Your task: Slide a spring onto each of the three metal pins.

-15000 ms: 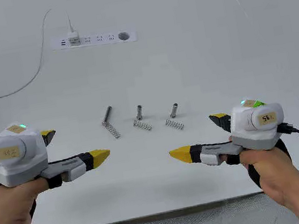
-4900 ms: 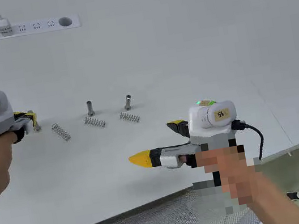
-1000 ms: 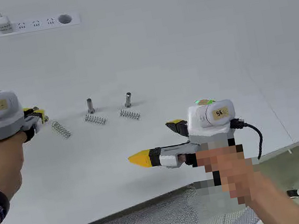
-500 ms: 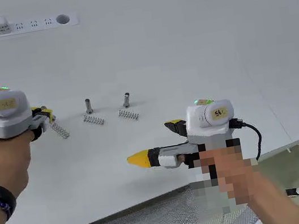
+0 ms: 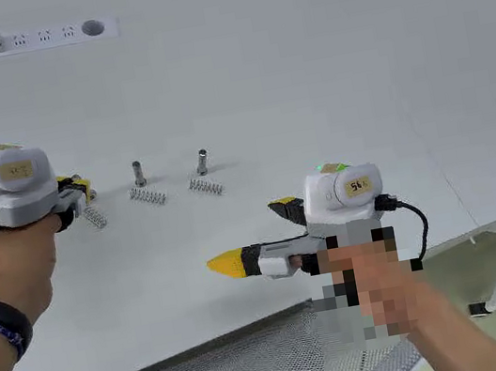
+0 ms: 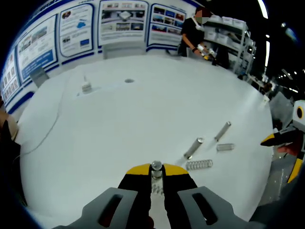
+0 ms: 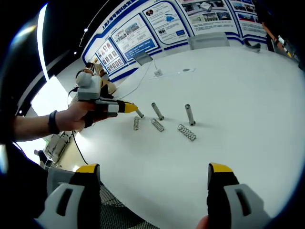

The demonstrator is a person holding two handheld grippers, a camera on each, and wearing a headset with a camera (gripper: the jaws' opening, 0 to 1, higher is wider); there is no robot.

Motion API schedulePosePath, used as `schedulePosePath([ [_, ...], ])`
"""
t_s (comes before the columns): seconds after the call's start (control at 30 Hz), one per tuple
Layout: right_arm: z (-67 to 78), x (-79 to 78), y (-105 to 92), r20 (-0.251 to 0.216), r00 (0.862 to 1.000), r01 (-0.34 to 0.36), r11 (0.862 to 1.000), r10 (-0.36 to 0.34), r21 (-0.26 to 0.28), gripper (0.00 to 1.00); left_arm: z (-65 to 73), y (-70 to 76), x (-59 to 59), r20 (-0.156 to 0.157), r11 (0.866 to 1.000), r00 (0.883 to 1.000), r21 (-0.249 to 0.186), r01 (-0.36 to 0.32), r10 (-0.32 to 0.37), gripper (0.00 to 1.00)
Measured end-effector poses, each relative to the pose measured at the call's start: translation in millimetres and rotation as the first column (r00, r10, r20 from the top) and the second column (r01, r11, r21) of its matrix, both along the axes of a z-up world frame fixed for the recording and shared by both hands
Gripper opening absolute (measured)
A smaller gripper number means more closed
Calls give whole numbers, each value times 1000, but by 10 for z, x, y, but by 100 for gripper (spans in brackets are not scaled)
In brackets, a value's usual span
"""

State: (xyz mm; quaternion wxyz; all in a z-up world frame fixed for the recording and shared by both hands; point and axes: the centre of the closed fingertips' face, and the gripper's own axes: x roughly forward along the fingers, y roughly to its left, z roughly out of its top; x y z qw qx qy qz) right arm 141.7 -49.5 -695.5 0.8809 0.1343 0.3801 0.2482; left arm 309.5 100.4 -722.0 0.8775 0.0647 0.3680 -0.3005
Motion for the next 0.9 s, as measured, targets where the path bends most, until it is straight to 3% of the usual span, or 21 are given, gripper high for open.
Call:
schedulePosePath([
  [0.2,4,8,-16,0,1000,2,1000,-2,1,95,-68,-8,-5,-5,1000,1000,11,4,-4,8],
  [0.57,-5,12,8,-3,1000,-4,1000,4,3,95,-67,-3,-9,24,997,999,56,46,-48,8],
  [0.9,-14,6,25,-5,1000,-7,1000,7,6,95,-68,14,-8,27,996,998,70,55,-57,8],
])
